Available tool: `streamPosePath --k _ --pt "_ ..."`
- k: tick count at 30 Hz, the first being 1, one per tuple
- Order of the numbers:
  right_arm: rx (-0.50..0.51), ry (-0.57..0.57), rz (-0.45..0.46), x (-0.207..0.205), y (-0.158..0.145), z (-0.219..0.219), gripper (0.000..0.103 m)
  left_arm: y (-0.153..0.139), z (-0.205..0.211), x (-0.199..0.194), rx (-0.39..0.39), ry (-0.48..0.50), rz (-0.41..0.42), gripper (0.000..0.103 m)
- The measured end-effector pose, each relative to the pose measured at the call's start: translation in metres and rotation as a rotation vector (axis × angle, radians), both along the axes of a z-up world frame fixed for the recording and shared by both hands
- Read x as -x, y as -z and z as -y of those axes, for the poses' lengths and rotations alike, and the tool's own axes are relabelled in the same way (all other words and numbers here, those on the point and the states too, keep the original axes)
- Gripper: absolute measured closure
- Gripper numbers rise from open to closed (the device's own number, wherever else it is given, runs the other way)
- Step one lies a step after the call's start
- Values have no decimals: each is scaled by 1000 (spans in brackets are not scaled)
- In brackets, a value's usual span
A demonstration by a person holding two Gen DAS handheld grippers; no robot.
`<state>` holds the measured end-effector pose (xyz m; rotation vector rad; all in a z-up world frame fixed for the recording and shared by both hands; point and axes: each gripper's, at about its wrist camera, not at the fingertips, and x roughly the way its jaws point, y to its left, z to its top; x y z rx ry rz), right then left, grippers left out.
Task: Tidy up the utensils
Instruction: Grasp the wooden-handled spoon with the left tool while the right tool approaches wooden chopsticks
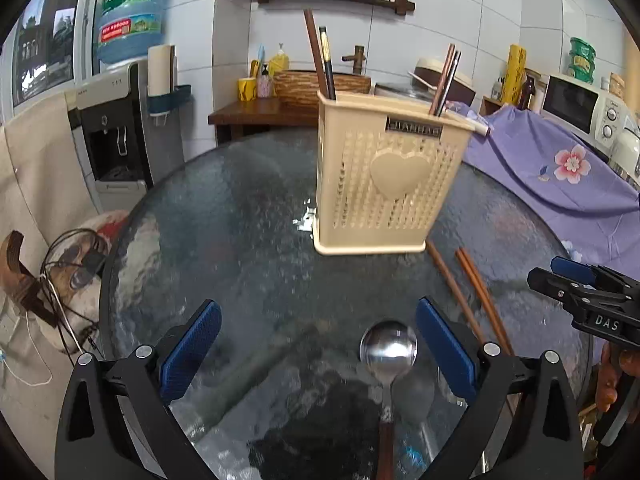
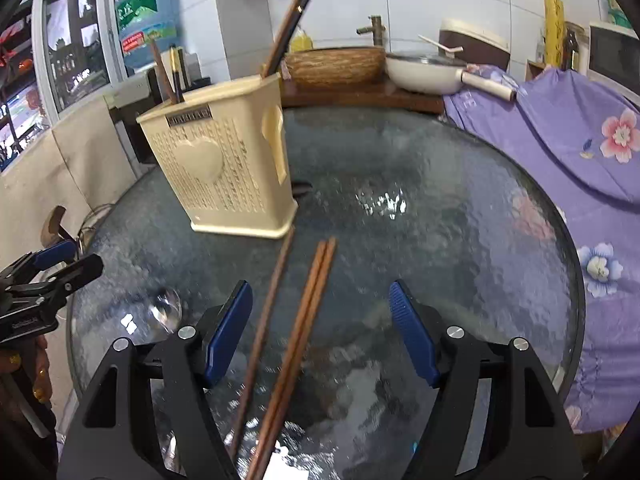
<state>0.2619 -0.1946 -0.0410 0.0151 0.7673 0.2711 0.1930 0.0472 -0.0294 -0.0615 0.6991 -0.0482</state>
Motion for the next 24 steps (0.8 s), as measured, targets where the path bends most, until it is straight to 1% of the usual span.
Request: streamPosePath --k 3,4,6,7,9,12,14,16,24 --pt "12 1 -37 1 14 -2 33 13 5 7 -5 21 -36 9" --pt "17 -1 -44 2 17 -3 34 16 6 9 -6 25 -44 10" --pt "28 -5 -53 3 21 -7 38 23 8 13 -10 36 -68 19" --pt "39 -7 -61 4 24 -9 39 26 8 15 -12 40 -78 20" --pt "47 -9 -71 4 27 -10 42 30 7 18 -14 45 -86 28" --pt "63 -10 -93 5 34 -11 44 35 6 21 -10 55 -109 33" --pt "74 -9 -105 6 38 -12 48 37 6 23 -7 60 -115 35" --pt "79 -7 -114 5 41 -12 49 38 5 24 -6 66 -119 36" --pt "85 6 -126 3 46 -12 53 44 9 26 -14 81 -139 41"
